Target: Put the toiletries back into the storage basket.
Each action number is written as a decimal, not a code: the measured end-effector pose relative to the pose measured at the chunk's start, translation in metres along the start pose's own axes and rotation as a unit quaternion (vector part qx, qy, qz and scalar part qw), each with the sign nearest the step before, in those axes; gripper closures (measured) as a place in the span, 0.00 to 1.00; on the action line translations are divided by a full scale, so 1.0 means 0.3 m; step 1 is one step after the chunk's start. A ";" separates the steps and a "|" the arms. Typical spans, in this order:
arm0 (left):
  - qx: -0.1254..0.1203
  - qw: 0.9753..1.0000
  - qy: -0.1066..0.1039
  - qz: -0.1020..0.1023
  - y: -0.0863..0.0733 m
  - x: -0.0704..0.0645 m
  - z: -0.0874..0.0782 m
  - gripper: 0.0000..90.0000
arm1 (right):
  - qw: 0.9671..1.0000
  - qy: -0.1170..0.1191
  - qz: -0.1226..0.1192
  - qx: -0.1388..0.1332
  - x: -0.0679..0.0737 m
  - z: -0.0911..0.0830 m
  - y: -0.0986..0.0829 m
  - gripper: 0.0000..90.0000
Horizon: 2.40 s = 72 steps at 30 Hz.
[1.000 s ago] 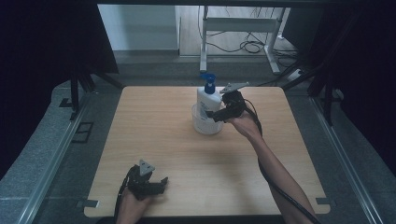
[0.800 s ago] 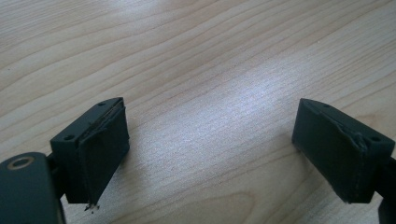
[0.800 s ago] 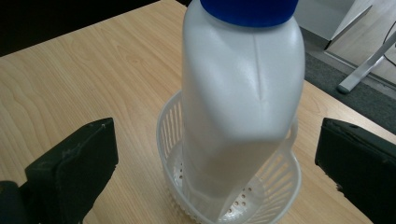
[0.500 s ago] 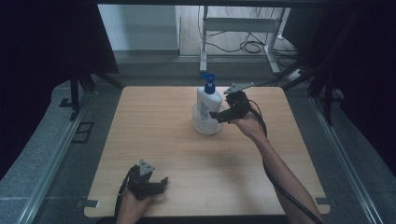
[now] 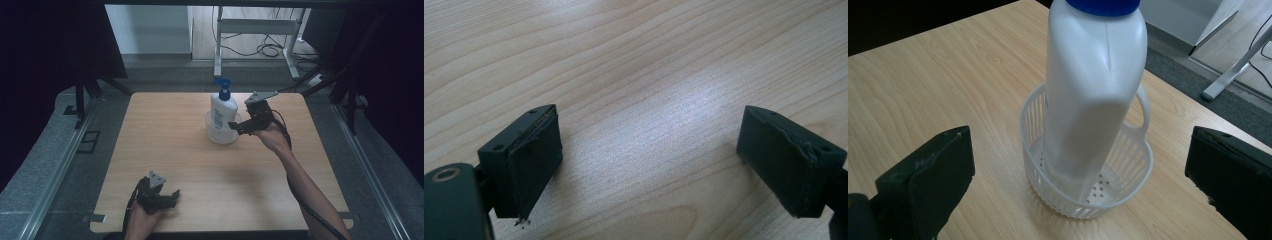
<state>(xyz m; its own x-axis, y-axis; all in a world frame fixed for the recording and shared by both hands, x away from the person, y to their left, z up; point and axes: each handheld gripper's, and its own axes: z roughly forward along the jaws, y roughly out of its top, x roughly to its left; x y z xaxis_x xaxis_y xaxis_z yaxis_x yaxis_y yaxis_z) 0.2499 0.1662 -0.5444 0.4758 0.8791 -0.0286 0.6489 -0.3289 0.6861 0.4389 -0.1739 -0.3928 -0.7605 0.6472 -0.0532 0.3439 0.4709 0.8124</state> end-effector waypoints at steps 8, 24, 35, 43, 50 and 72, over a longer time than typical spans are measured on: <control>0.000 1.000 0.000 -0.001 0.000 0.000 0.000 0.12 | 1.000 -0.001 0.003 0.001 -0.003 -0.024 -0.031 0.00; 0.000 1.000 0.000 -0.001 0.000 -0.001 0.000 0.12 | 1.000 -0.002 0.004 0.004 0.007 -0.055 -0.086 0.00; 0.000 1.000 0.001 -0.001 0.001 -0.001 0.001 0.12 | 1.000 0.000 0.006 0.004 0.017 -0.080 -0.127 0.01; 0.000 1.000 0.001 -0.002 0.001 -0.001 0.001 0.12 | 1.000 0.002 0.005 0.006 0.030 -0.096 -0.153 0.01; 0.000 1.000 0.001 -0.002 0.001 -0.001 0.001 0.12 | 1.000 0.003 0.004 0.011 0.045 -0.113 -0.180 0.00; 0.000 1.000 0.000 0.000 0.001 0.000 0.000 0.12 | 0.999 0.004 -0.027 0.025 0.105 -0.185 -0.255 0.03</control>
<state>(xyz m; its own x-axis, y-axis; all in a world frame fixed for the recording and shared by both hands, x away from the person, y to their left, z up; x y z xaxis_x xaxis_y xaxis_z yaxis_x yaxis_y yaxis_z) 0.2501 0.1660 -0.5443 0.4750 0.8796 -0.0283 0.6493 -0.3285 0.6859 0.3581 -0.2229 -0.4244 -0.7825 0.6158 -0.0919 0.3294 0.5347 0.7782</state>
